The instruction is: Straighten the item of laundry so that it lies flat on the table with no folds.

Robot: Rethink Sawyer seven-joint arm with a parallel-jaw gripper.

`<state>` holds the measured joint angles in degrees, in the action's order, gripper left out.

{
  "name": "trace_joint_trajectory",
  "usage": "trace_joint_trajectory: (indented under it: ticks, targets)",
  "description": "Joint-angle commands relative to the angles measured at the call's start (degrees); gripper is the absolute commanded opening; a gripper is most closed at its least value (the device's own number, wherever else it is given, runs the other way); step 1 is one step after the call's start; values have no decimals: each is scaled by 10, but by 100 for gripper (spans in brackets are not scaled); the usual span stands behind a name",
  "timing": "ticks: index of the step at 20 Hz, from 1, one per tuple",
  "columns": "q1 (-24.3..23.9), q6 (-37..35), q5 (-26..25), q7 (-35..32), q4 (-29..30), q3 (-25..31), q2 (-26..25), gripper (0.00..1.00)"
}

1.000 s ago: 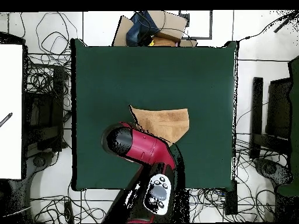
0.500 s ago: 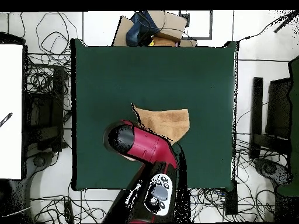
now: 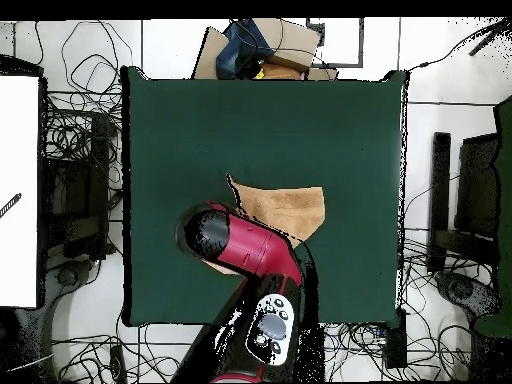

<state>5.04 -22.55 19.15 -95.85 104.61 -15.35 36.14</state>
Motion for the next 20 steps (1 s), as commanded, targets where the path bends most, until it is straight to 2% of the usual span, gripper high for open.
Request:
trace_joint_trajectory:
  ticks: [1,15,20]
  targets:
    - [6,-19,23,-150,-25,10,-17,100]
    - [0,-5,20,-138,-6,20,-6,100]
    - [-14,3,22,-129,-11,35,-17,100]
